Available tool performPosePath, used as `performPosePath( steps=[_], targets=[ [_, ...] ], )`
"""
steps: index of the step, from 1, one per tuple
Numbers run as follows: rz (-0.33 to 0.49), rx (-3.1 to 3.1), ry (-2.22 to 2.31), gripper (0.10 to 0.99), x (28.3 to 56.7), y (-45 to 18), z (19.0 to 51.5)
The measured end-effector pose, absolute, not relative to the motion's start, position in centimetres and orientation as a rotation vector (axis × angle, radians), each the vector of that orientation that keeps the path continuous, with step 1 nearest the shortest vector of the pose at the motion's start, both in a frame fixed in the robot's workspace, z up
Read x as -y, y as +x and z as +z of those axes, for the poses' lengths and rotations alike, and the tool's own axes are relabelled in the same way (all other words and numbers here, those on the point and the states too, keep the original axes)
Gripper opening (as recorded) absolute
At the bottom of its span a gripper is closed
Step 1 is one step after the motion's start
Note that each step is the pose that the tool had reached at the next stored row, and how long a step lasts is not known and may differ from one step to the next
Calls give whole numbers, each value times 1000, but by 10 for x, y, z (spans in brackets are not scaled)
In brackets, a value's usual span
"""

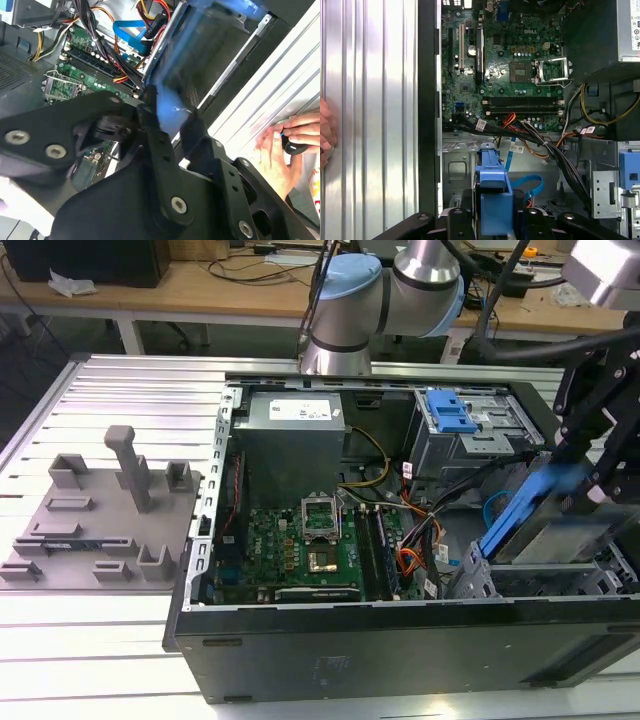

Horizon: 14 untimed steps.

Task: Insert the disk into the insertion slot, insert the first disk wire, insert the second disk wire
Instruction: 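Insert the disk into the insertion slot, then insert the first disk wire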

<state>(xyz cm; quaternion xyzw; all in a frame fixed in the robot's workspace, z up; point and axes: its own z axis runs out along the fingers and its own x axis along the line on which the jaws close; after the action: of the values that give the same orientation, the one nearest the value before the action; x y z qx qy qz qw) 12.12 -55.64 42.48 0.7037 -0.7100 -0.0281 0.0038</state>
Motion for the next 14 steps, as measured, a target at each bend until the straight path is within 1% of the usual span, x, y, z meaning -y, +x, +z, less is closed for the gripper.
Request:
performPosePath(
  steps=[2,3,4,14],
  targets=[
    [-88,2225,2205,557,557,120,424],
    [-88,2225,2206,557,557,120,424],
    [-88,2224,2207,624,557,120,424],
    [-88,2217,2213,624,557,120,424]
  ],
)
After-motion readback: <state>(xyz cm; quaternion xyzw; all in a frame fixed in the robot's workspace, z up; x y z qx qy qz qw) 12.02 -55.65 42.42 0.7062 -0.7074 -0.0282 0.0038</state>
